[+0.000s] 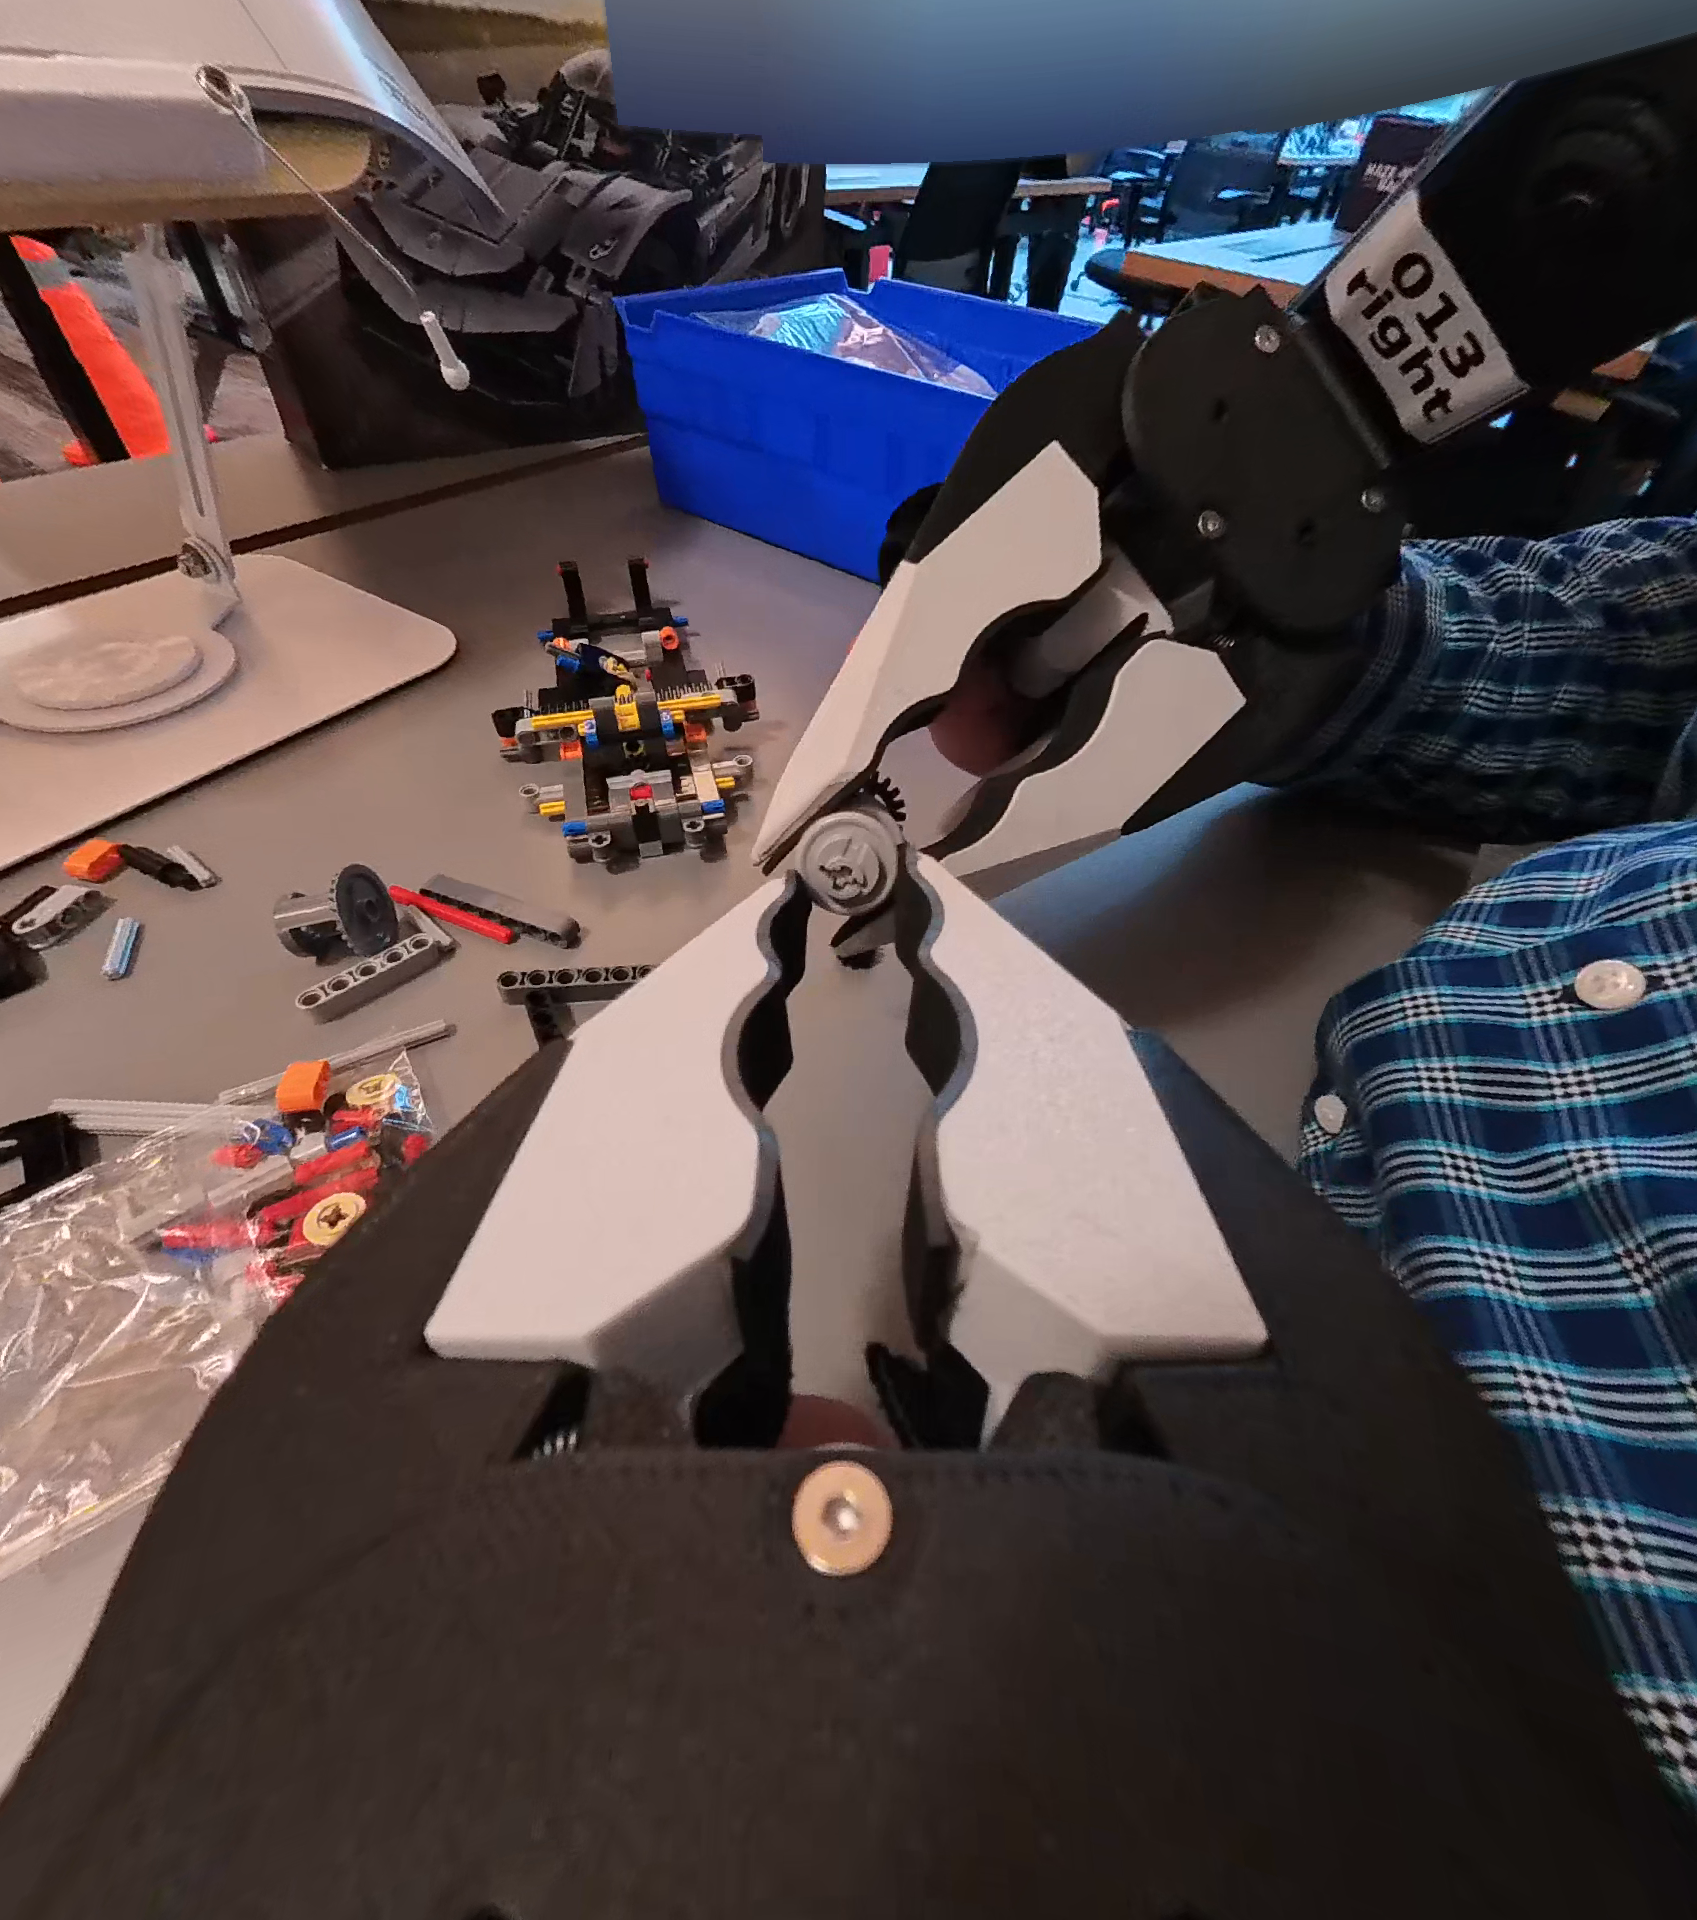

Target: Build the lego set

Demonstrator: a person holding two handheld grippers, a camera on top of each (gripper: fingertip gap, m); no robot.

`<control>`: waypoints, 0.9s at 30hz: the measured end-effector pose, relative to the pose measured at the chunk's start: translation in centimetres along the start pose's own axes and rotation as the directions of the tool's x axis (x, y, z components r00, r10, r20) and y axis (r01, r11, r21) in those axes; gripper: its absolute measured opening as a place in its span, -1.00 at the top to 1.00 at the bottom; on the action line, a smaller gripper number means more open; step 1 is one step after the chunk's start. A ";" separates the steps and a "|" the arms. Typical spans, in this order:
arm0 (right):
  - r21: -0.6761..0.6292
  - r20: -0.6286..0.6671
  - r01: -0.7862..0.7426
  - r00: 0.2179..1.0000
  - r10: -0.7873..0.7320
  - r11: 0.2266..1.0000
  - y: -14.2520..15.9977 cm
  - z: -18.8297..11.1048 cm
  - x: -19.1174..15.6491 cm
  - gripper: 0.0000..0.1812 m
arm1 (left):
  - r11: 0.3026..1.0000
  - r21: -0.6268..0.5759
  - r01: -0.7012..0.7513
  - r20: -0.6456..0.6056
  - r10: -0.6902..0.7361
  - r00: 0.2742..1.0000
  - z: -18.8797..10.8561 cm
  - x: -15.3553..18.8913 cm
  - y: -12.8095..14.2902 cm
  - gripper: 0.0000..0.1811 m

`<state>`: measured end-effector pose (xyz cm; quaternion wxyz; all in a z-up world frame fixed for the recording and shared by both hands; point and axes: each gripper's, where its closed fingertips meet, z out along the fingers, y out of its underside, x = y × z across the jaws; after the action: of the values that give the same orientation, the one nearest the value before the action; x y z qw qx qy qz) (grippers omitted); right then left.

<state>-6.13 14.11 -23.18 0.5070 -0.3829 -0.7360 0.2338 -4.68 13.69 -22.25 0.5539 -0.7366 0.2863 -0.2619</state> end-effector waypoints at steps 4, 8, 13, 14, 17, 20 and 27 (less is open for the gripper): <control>0.007 0.002 -0.004 1.000 0.004 1.000 0.1 -0.1 -0.2 0.82 | 0.999 0.015 0.041 -0.025 -0.040 0.999 0.1 0.1 0.1 0.84; -0.001 0.003 0.017 1.000 -0.017 1.000 0.3 -0.2 -0.5 0.82 | 0.987 0.039 0.157 -0.074 -0.153 0.985 0.2 0.4 0.4 0.84; -0.028 0.004 0.038 0.999 -0.037 0.999 0.8 -0.2 -0.9 0.82 | 0.965 0.045 0.259 -0.107 -0.254 0.961 0.5 0.6 0.9 0.84; -0.033 0.004 0.037 0.999 -0.037 0.999 1.0 -0.2 -1.0 0.82 | 0.963 0.036 0.268 -0.108 -0.263 0.959 0.6 0.6 1.0 0.84; -0.047 -0.003 0.051 0.999 -0.051 0.998 1.4 -0.3 -1.1 0.82 | 0.942 0.006 0.336 -0.133 -0.332 0.934 0.9 0.6 1.3 0.84; -0.056 -0.020 0.062 0.998 -0.063 0.997 1.9 -0.3 -1.2 0.82 | 0.928 -0.017 0.373 -0.135 -0.372 0.918 1.2 0.6 1.6 0.84; -0.043 0.020 -0.033 0.999 0.034 0.999 2.2 -0.4 -1.4 0.82 | 0.972 -0.025 0.235 -0.048 -0.236 0.971 1.5 0.6 1.8 0.85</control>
<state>-4.77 14.30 -25.43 0.4872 -0.4035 -0.7394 0.2304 -3.43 13.87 -24.32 0.5043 -0.7639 0.2133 -0.3417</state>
